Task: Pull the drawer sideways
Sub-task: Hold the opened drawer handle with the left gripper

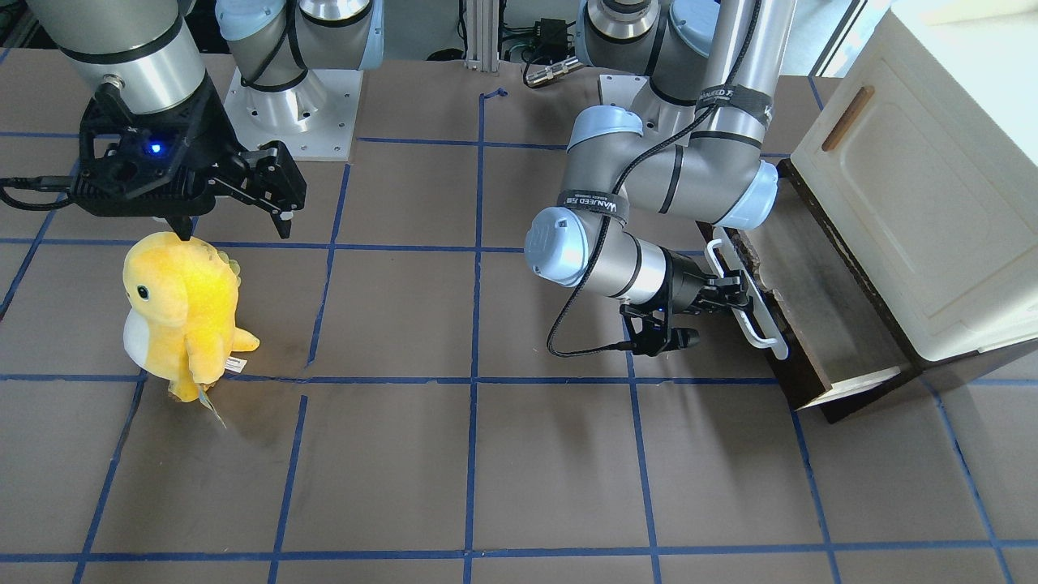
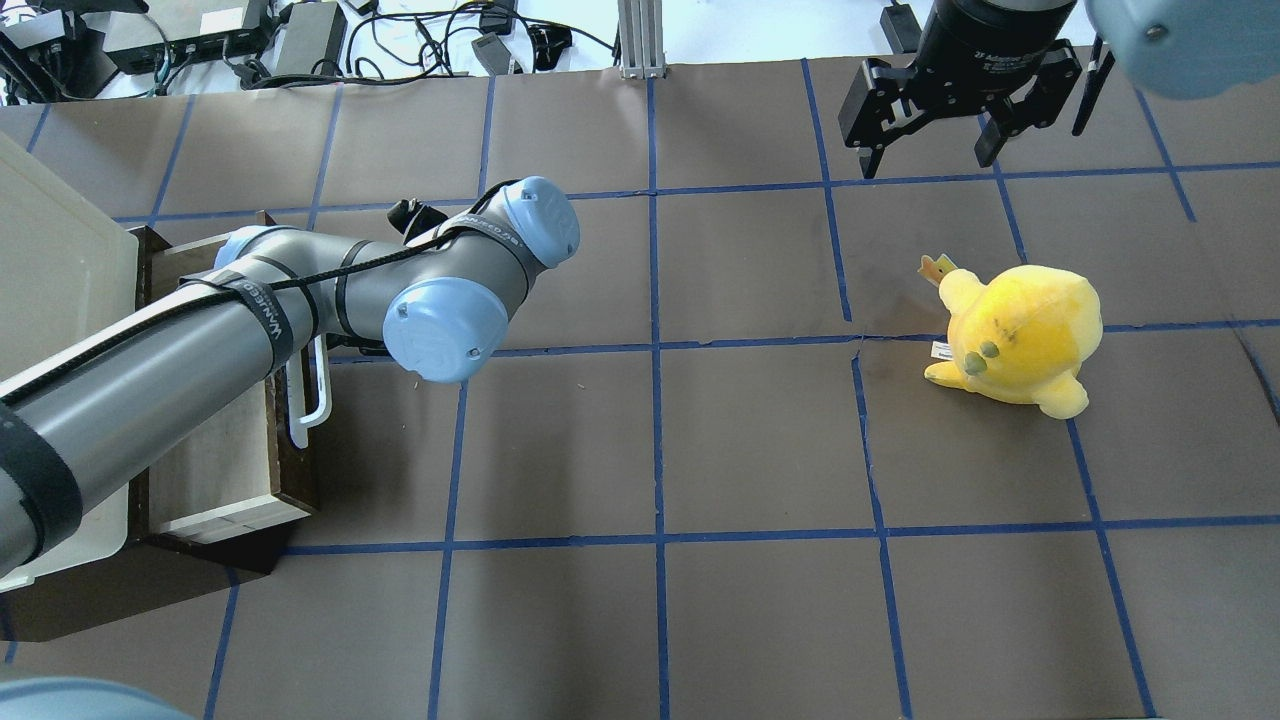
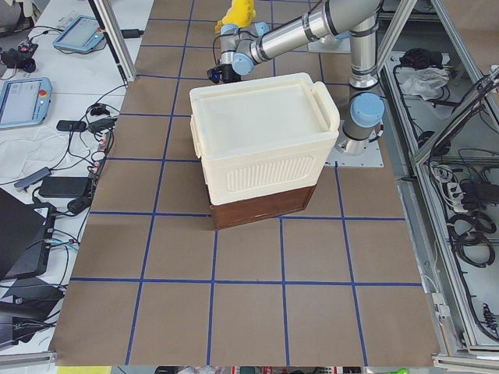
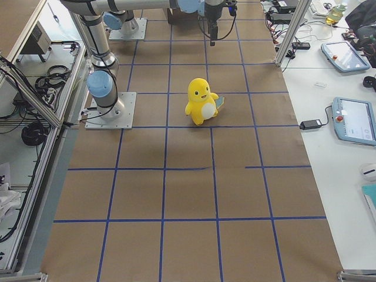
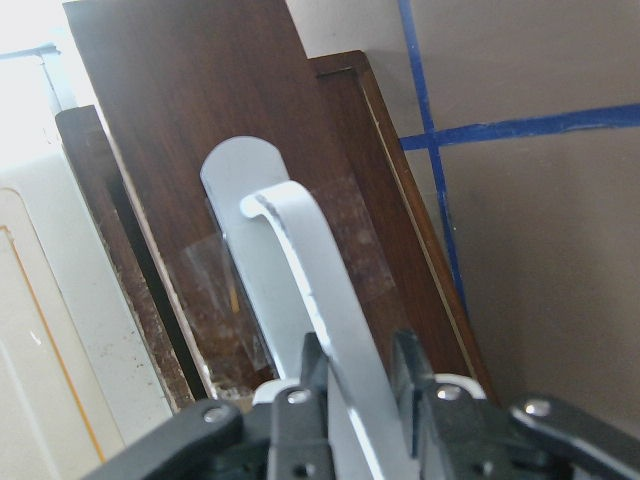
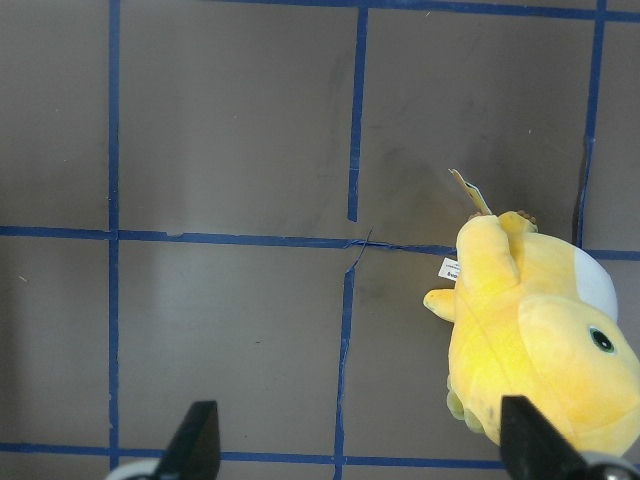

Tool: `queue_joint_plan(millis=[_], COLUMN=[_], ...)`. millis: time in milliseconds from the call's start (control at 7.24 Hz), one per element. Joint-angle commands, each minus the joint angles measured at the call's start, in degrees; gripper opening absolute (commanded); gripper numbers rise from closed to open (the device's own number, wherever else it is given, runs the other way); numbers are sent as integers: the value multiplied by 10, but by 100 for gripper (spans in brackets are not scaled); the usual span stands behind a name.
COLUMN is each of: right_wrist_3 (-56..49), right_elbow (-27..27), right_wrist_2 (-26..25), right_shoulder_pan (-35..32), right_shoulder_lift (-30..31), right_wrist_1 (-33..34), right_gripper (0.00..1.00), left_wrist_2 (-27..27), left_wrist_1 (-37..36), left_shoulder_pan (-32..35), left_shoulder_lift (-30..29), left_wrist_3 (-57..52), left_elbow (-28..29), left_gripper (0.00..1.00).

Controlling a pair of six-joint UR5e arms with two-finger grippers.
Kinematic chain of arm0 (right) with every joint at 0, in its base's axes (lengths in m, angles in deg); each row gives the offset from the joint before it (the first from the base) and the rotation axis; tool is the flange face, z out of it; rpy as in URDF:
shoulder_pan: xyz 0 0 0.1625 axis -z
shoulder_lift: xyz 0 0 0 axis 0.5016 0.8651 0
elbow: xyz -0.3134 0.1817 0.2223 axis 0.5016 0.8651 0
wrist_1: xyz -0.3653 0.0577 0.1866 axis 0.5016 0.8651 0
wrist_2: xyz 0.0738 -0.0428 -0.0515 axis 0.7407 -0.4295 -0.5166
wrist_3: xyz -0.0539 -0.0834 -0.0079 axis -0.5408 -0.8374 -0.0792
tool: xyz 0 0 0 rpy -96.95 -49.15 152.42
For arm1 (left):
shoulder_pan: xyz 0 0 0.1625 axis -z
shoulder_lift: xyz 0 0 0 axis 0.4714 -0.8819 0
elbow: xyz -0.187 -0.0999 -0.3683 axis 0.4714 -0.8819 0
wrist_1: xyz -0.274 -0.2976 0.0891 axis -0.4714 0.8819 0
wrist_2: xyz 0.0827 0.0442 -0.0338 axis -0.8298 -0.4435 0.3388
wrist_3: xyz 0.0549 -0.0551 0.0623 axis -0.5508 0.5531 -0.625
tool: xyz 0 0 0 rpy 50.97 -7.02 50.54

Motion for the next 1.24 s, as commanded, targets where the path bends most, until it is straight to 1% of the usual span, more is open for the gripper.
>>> queue_joint_plan(millis=[0,829,967,1106], right_wrist_3=[0,0,0,0], right_elbow=[0,0,0,0], right_wrist_2=[0,0,0,0], right_shoulder_pan=[0,0,0,0], right_shoulder_lift=[0,0,0,0], right_wrist_1=[0,0,0,0], right_gripper=[100,100,100,100], left_wrist_2=[-1,-2,-2,-2], left_wrist_1=[1,1,0,1], left_shoulder_pan=[-1,-5,-5,-5], left_shoulder_lift=[2,4,4,4], left_wrist_3=[-1,-6,-6,-6], left_elbow=[-5,-4,-4,-5], left_gripper=[32,31,44,52])
